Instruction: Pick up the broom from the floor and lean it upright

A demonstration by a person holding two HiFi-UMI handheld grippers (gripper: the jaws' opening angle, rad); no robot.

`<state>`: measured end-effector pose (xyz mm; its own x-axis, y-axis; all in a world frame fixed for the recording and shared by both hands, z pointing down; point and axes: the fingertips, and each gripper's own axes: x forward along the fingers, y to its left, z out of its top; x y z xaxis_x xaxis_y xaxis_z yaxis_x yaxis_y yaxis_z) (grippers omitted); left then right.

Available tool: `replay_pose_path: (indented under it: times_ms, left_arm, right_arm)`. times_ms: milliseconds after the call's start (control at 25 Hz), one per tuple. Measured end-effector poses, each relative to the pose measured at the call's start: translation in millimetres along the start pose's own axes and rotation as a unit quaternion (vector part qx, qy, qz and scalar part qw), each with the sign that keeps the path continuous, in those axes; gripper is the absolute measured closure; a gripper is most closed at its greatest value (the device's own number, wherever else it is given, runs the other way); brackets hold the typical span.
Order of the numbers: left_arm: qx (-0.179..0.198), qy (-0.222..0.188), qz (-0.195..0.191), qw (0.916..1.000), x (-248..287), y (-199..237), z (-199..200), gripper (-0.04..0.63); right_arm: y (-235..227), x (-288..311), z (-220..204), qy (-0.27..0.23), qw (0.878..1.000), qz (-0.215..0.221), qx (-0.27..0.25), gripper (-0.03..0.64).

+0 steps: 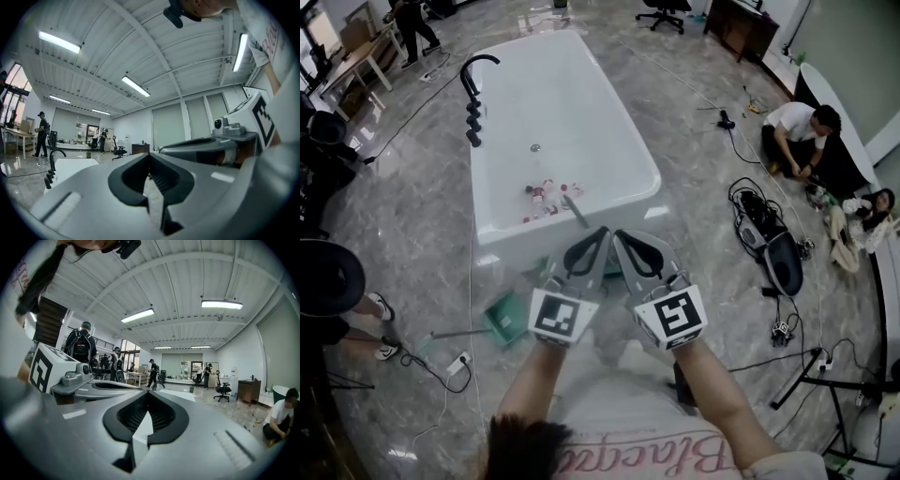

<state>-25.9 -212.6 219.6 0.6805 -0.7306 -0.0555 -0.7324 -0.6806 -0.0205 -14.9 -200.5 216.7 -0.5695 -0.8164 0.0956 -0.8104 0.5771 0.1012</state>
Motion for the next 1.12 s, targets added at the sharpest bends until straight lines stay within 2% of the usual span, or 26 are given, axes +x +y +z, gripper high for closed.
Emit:
replay_pose_path:
  times_ms: [280, 600, 1120]
  left_arm:
    - [-0.005, -0.007, 0.054, 0.9985, 3.4, -26.4, 9.7, 0.596]
    - [0.001, -0.009, 0.103, 0.9946, 10.3, -57.0, 13.7, 0.597]
    - [0.014, -0.003, 0.112, 0.9936, 8.0, -70.3, 14.4, 0.597]
  right_arm:
    - [-10.7, -29.0, 6.4, -0.005, 0.999, 0.047, 0.002, 0.615]
    - [-26.4, -52.9, 2.0, -0.011, 0.997, 0.079, 0.007, 0.615]
    - [-26.5, -63.8, -4.8, -0.007, 0.996, 0.09, 0.013, 0.615]
